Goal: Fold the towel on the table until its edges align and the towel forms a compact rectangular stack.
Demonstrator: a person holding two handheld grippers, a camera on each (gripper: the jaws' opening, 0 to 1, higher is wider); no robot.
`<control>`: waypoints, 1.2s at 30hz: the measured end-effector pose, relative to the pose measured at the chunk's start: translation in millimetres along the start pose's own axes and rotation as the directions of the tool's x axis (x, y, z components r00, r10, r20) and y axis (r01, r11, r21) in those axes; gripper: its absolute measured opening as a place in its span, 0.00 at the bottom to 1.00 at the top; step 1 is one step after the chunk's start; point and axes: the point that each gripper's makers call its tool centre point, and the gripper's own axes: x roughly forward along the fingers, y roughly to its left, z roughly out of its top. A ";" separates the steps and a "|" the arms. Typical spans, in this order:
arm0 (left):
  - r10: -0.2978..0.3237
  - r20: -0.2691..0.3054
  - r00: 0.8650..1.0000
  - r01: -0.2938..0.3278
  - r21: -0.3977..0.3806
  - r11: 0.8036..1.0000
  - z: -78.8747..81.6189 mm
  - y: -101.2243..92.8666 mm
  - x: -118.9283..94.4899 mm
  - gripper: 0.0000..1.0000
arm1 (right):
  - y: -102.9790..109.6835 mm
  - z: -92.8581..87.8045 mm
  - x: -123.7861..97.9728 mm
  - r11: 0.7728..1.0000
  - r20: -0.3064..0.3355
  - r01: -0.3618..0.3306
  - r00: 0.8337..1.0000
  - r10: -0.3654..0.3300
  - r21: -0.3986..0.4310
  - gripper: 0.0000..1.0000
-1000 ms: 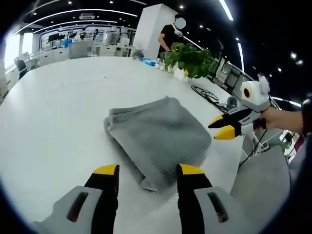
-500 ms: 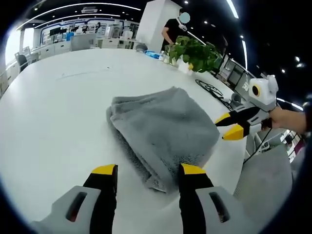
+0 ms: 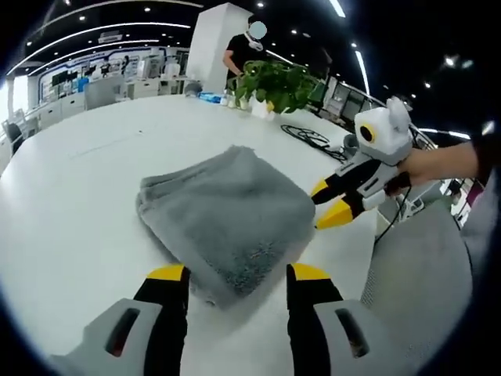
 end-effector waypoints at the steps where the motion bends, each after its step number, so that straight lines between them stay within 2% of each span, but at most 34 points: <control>1: 0.001 -0.013 1.000 -0.001 0.018 1.000 -2.5 1.0 0.8 0.54 | 0.2 0.6 0.0 1.000 -0.004 0.002 1.000 -0.002 -0.006 0.28; 5: 0.001 -0.039 0.999 0.000 0.020 1.000 -7.2 -0.7 5.4 0.53 | -0.6 -0.9 2.0 1.000 -0.013 0.009 1.000 -0.009 -0.016 0.27; 8: 0.004 -0.073 0.997 -0.001 0.046 0.999 -17.3 4.3 11.2 0.53 | -3.3 -2.9 4.6 1.000 -0.020 0.019 1.000 -0.019 -0.018 0.25; 11: 0.001 -0.078 0.997 0.003 0.046 0.999 -18.2 4.6 16.2 0.53 | -4.1 -2.3 7.5 1.000 -0.022 0.022 1.000 -0.022 -0.007 0.25; 14: 0.007 -0.078 0.997 -0.003 0.054 0.999 -10.6 3.0 18.7 0.52 | -5.2 -0.1 12.3 1.000 -0.027 0.030 0.999 -0.030 -0.008 0.24; 17: 0.019 -0.070 0.997 -0.016 0.044 0.999 -8.7 10.3 22.7 0.48 | -8.1 1.4 17.9 0.999 -0.032 0.035 0.999 -0.035 -0.006 0.24; 22: 0.024 -0.074 0.997 -0.020 0.048 0.999 -4.3 19.6 30.6 0.47 | -15.0 10.3 21.6 0.999 -0.019 0.046 0.999 -0.046 0.005 0.24; 29: 0.052 -0.062 0.997 -0.049 0.041 0.998 9.5 47.8 38.5 0.44 | -26.3 32.2 36.8 0.999 -0.003 0.050 0.999 -0.050 0.009 0.24; 32: 0.056 -0.057 0.997 -0.052 0.063 0.997 20.0 65.7 42.8 0.44 | -32.7 44.7 45.8 0.998 0.010 0.052 0.999 -0.053 0.016 0.24; 36: 0.062 -0.065 0.996 -0.056 0.085 0.995 28.8 79.8 49.1 0.45 | -42.5 61.2 55.7 0.998 0.025 0.062 0.998 -0.063 0.019 0.24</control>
